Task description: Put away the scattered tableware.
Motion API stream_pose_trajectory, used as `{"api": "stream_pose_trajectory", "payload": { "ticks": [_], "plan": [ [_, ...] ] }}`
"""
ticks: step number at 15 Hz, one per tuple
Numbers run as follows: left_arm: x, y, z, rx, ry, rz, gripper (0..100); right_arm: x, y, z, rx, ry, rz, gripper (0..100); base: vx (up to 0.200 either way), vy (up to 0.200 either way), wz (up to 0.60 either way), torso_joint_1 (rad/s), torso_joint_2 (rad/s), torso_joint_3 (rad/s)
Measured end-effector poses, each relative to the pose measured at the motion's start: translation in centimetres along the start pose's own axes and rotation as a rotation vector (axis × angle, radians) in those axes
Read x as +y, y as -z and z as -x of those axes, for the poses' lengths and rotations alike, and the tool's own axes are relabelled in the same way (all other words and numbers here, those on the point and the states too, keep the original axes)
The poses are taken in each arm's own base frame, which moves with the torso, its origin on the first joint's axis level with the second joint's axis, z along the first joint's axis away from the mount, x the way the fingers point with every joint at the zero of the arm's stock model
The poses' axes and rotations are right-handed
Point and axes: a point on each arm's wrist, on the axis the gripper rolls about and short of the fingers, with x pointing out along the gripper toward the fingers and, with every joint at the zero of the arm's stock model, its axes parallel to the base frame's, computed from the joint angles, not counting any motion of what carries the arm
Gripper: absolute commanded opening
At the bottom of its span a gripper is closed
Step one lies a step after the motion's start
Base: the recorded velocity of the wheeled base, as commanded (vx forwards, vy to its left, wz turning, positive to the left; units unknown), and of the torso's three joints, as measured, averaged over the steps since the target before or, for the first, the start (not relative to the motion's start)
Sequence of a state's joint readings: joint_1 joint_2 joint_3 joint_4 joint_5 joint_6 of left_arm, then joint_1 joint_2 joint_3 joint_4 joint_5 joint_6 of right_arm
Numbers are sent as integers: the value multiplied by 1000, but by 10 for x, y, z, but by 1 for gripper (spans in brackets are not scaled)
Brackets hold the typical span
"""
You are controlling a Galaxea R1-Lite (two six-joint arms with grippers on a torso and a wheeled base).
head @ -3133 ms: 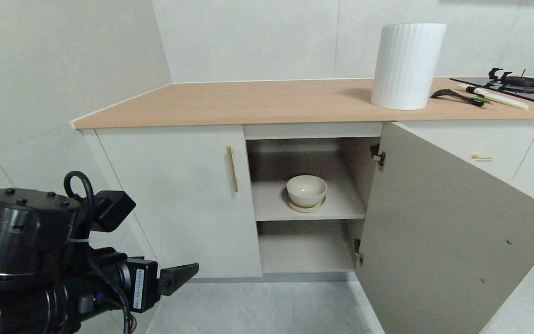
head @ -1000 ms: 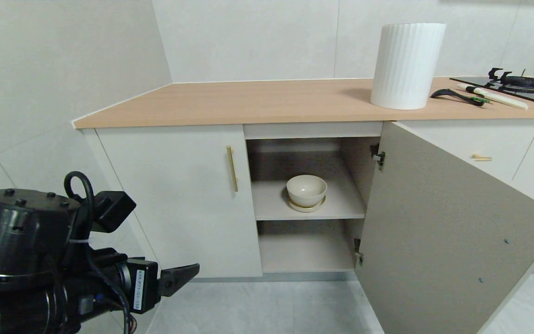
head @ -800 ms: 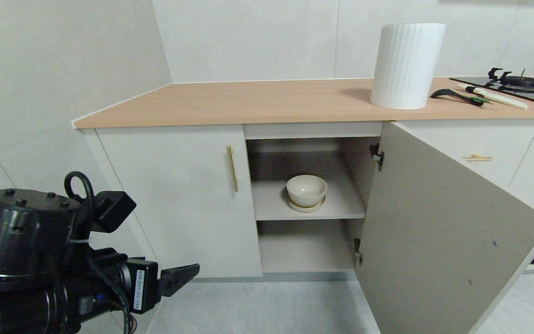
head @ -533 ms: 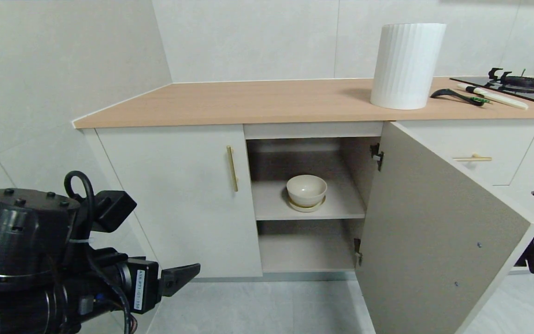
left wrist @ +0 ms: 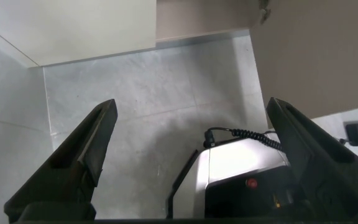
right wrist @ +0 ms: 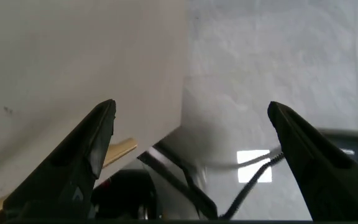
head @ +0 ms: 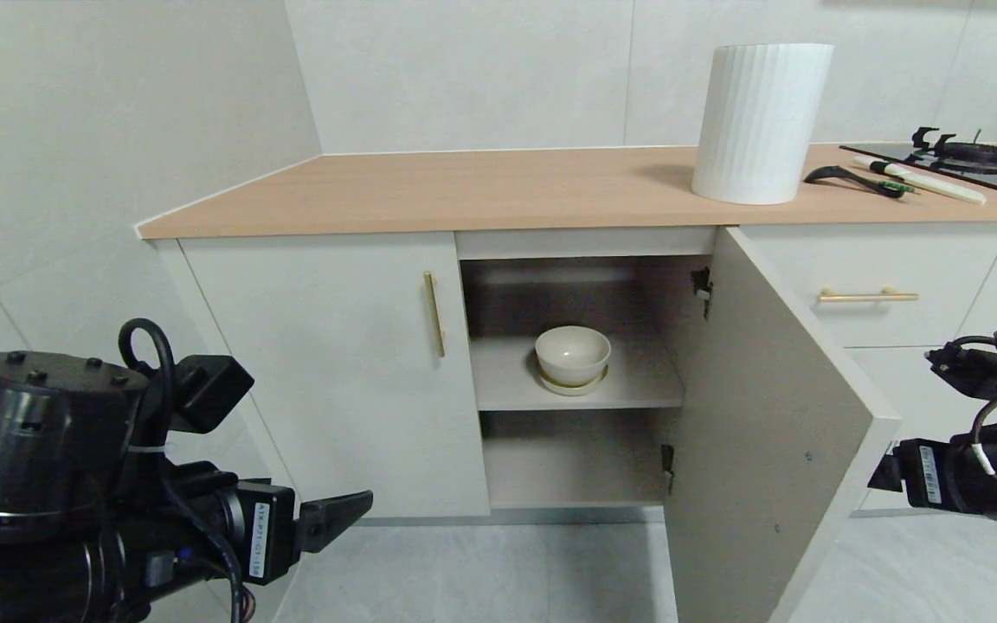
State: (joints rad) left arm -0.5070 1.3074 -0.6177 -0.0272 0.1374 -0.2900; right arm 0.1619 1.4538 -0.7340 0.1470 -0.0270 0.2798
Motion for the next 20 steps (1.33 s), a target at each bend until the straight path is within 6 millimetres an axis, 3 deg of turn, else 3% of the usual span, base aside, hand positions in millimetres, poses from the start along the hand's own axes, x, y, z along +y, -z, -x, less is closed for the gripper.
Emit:
{"api": "stream_pose_trajectory", "payload": {
  "ticks": [7, 10, 14, 20],
  "plan": [
    [0, 0, 0, 1, 0, -1, 100, 33, 8, -7, -76, -180, -41, 100, 0, 0, 0, 0, 0, 0],
    [0, 0, 0, 1, 2, -2, 100, 43, 16, -16, -65, -223, -51, 100, 0, 0, 0, 0, 0, 0],
    [0, 0, 0, 1, 2, -2, 100, 59, 13, -28, -122, -307, -135, 100, 0, 0, 0, 0, 0, 0],
    [0, 0, 0, 1, 1, -2, 100, 69, 16, -51, -157, -351, -154, 100, 0, 0, 0, 0, 0, 0]
  ]
}}
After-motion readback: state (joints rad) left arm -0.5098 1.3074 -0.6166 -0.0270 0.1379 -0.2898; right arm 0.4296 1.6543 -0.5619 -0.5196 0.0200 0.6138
